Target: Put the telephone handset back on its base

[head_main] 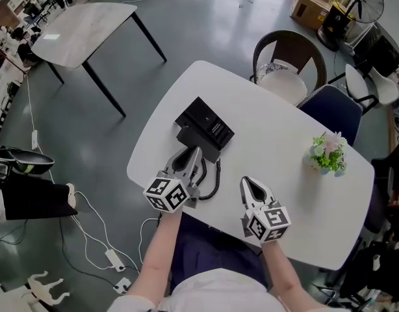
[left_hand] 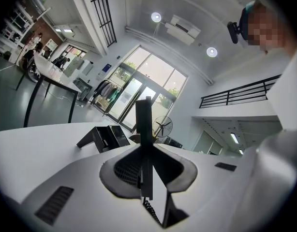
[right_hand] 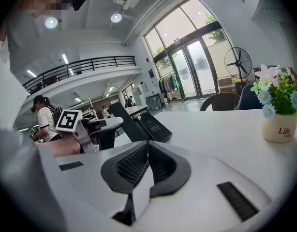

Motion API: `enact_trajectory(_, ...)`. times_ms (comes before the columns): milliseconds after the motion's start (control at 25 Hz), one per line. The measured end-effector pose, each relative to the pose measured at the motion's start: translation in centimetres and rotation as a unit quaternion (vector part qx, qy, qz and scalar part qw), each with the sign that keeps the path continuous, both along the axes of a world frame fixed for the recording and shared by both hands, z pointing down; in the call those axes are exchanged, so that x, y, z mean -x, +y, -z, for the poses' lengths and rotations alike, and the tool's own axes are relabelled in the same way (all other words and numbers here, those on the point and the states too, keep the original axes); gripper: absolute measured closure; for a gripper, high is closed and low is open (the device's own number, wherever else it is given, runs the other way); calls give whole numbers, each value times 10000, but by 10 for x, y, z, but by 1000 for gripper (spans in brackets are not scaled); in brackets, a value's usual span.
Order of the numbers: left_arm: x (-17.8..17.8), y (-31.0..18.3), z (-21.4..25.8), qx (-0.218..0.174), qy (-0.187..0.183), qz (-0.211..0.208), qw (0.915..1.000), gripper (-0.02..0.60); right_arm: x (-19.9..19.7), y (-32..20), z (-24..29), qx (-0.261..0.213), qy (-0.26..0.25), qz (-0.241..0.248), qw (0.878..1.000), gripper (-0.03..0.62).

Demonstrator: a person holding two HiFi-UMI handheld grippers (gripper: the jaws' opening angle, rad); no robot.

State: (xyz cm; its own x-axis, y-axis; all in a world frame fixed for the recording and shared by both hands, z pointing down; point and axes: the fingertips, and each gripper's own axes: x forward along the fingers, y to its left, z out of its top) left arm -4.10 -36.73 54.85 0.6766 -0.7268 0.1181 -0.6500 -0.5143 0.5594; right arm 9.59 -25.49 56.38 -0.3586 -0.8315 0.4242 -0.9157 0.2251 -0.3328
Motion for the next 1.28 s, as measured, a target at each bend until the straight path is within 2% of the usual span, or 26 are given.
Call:
enact_trajectory(320, 0, -18, -15, 240, 269, 10, 9993, 505, 1, -2, -12, 177, 55, 37, 9998, 560)
enact_trajectory(480, 0, -26, -23, 488, 400, -31, 9980, 505, 1, -5, -14, 228, 76, 48, 9997, 562)
enact_trajectory(800, -2, -36, -39, 1083, 441, -284, 9927, 505, 4, -11, -17, 290, 60, 72, 9995, 562)
enact_trajectory(1280, -4, -45, -49, 1665, 441, -397, 9843, 505, 3, -16, -19, 321, 25, 80, 9994, 562)
